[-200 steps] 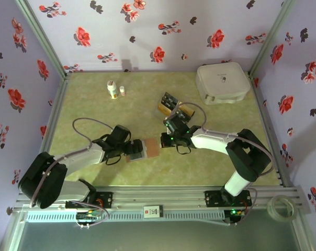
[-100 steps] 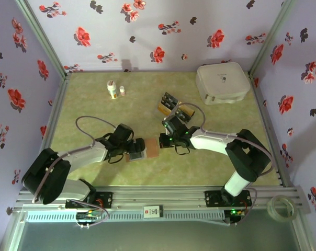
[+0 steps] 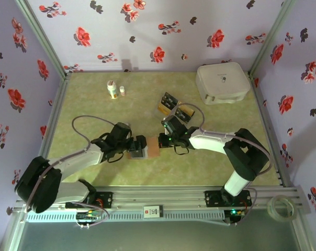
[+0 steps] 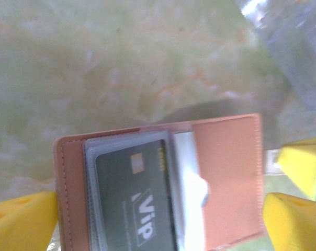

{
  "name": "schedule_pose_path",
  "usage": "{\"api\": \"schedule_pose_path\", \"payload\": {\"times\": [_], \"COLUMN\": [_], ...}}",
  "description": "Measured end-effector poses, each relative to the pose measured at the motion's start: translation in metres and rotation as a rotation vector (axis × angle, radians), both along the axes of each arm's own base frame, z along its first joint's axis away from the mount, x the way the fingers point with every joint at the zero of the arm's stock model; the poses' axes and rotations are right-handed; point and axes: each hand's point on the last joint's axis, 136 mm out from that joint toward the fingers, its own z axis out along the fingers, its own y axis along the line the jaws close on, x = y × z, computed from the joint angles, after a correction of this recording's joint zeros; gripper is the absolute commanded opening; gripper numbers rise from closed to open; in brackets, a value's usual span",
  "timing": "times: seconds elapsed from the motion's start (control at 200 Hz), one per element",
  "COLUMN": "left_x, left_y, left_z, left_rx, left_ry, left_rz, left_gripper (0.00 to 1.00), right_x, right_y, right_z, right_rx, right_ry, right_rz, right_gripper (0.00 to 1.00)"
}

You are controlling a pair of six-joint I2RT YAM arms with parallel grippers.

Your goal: Put the credit cards into the card holder

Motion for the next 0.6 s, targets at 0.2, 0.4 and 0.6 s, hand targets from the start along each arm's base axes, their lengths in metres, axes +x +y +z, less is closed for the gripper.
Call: {"api": "schedule_pose_path", "payload": {"times": [0.2,0.4,0.6], "left_x": [0.001,-0.001,-0.004], "left_y": [-0.017,-0.039,-0.070], "left_z": [0.028,0.028,0.019], "left_rx": [-0.096,-0.130,-0.124], "left_ry": [-0.070,-0.071,-0.059], "left_rz": [-0.013,-0.049,-0.101], "left_gripper": [1.00,1.00,1.00], "right_x": [0.000,0.000,-0.002], "right_y": [0.001,0.001,-0.005], "right_z": [0.001,0.001,-0.006], "right_rx": [0.004,0.005,-0.007], "right_ry": [0.000,-0.001,0.012], "right_rz": [0.002,0.001,-0.013], "right_gripper": [0.00,0.06,0.29]}}
